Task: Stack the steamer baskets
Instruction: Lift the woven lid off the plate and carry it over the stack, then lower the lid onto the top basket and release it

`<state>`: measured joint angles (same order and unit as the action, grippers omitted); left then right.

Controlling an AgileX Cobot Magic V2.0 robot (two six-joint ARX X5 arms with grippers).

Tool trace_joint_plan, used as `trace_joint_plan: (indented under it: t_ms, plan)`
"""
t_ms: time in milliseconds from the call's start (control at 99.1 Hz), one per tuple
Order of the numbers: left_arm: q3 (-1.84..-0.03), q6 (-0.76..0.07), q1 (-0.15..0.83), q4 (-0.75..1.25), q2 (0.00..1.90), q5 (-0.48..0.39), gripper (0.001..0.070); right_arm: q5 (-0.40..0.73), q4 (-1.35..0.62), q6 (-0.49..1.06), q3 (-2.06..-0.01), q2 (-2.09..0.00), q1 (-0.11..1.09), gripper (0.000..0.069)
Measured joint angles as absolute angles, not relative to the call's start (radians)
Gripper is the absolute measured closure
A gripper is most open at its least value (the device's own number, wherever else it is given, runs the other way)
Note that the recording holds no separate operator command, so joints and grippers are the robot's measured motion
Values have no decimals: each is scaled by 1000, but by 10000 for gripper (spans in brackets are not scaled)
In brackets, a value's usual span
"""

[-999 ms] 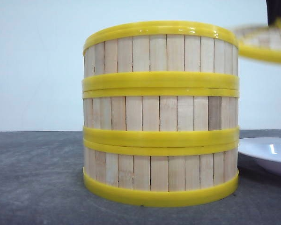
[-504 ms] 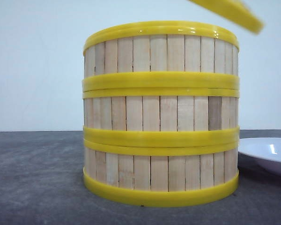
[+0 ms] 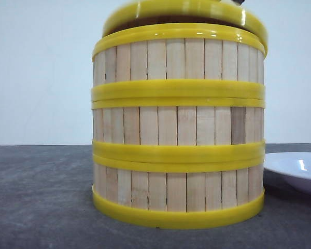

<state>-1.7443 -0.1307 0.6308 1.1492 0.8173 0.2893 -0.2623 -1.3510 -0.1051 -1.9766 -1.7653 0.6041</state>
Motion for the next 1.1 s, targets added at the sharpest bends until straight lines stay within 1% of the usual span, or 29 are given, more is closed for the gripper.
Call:
trace_joint_plan:
  t_ms: [323, 535, 888, 1100]
  plan:
    - [-1744, -131, 631, 1146, 817, 289, 120, -257, -1351, -104, -1978, -1765, 650, 639]
    - [-1744, -130, 631, 1143, 817, 289, 120, -223, -1351, -102, -1978, -1765, 680, 639]
    - [-1744, -130, 631, 1143, 817, 289, 120, -211, -1351, -101, -1979, -1765, 691, 639]
    - [-1744, -131, 631, 1145, 817, 289, 120, -131, -1351, -100, -1982, -1765, 734, 639]
